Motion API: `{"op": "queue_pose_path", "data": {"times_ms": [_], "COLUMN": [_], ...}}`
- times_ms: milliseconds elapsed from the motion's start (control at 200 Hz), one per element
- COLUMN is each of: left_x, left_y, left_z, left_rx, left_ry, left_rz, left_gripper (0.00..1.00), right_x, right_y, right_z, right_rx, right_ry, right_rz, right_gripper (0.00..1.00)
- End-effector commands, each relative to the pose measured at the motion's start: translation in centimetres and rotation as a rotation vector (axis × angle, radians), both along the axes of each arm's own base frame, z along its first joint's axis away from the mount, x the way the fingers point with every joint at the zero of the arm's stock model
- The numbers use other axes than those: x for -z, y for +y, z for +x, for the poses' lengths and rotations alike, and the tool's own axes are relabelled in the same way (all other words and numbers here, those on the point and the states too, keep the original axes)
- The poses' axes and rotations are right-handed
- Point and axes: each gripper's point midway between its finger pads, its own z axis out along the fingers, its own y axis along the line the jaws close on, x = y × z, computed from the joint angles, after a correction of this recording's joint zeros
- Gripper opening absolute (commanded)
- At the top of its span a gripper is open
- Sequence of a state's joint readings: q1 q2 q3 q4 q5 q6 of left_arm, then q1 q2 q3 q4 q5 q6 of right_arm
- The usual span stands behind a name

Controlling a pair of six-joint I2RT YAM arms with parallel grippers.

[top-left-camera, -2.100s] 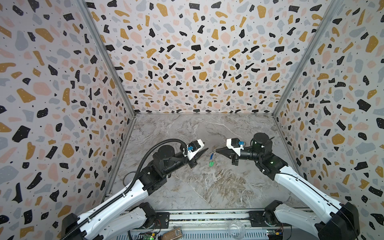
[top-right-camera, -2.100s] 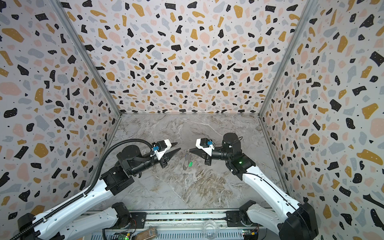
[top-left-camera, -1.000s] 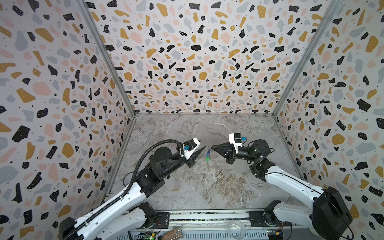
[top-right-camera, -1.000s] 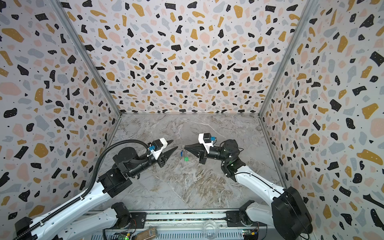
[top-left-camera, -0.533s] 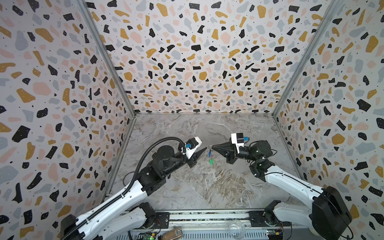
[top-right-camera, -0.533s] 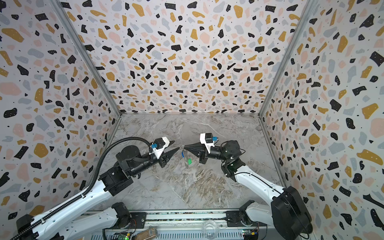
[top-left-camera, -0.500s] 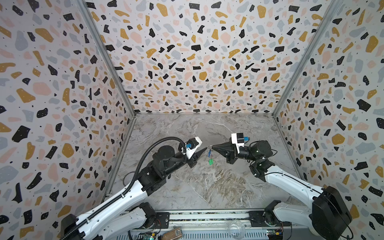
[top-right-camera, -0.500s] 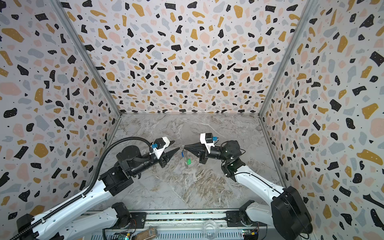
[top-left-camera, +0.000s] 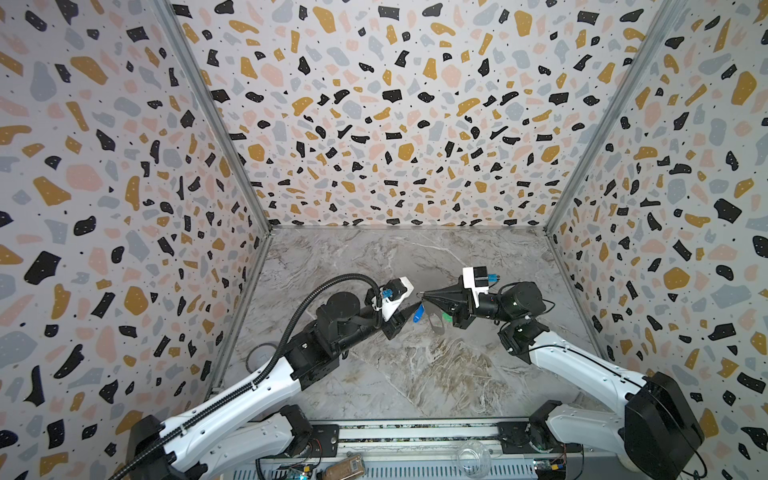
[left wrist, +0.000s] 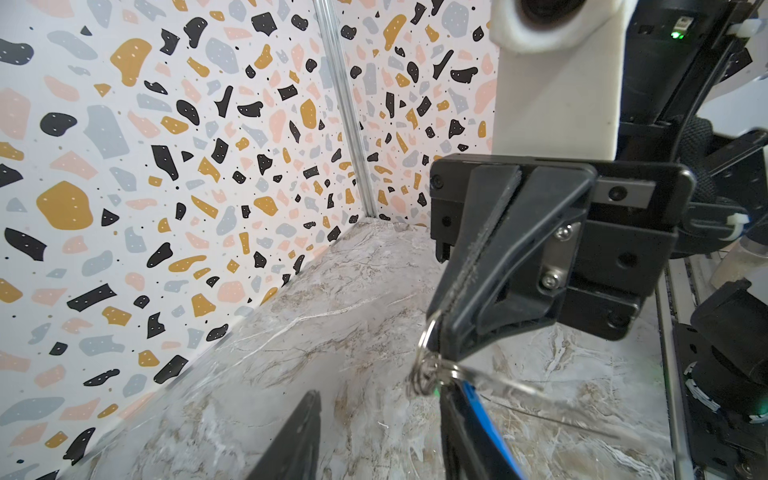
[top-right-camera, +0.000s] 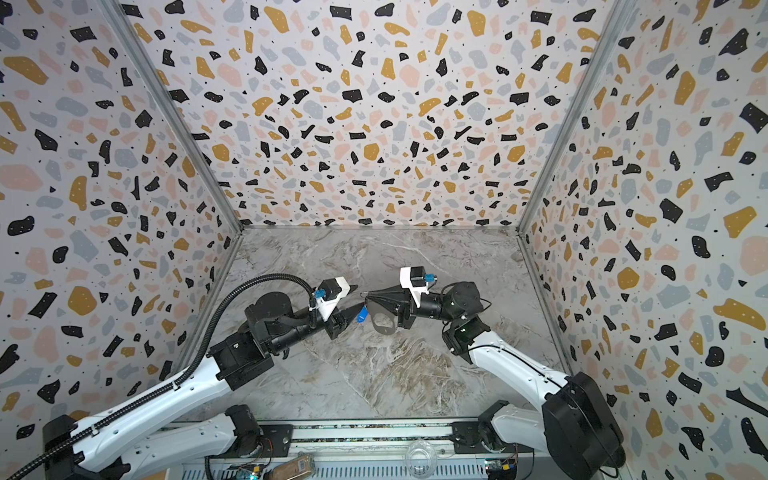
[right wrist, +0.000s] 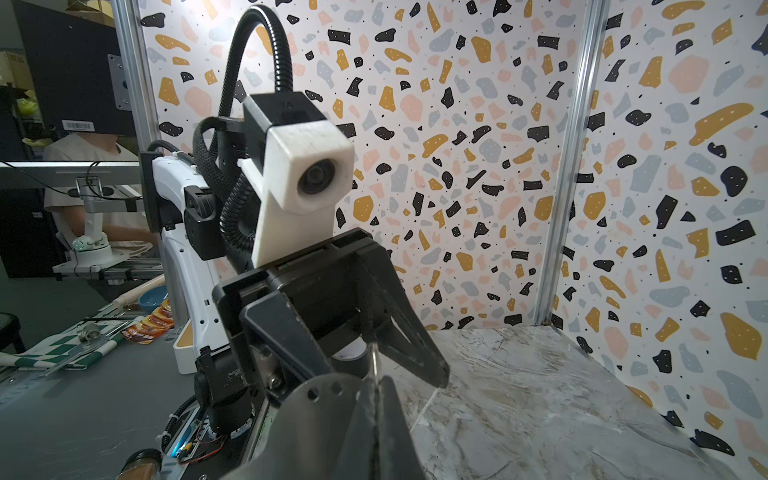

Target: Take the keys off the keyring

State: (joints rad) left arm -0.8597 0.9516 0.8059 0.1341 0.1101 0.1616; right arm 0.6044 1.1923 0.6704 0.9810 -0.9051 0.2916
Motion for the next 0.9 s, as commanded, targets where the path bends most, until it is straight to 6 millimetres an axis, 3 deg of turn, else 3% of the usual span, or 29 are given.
{"op": "queue_pose_path", "data": {"times_ms": [0,350,536,721,891], "left_x": [-3.2,-4.7,-4.4,-4.4,-5.6], "left_y": [0.1,2.0,1.1,0.3,1.5], "left_z": [-0.3,-0.6,-0.8,-0.8,-1.1], "left_rx": [0.0,-0.062,-0.028,-0.005,-0.035], "left_ry": [-0.045,-0.075,-0.053,-0.065,-0.101], "left_rz": [-0.07,-0.112,-0.108,-0.093,-0.088], "left_gripper": [0.49,0.56,0.56,0.46,0.31], "right_x": [-2.3,-2.3,-2.4,-2.4,-2.2], "right_y": [-0.4,-0.5,-0.5,-0.6,-1.0], "right_z": [-0.9,-0.9,-0.9,-1.4,-2.1], "right_rx": [-0.006,0.008,0.011,0.018,0.048], "right_ry": [-0.067,-0.074,-0.079,-0.113,-0.183], "right_rz": [0.05,0.051,0.055,0.062,0.08], "right_gripper": [0.0,0.0,0.0,0.0,0.0]}}
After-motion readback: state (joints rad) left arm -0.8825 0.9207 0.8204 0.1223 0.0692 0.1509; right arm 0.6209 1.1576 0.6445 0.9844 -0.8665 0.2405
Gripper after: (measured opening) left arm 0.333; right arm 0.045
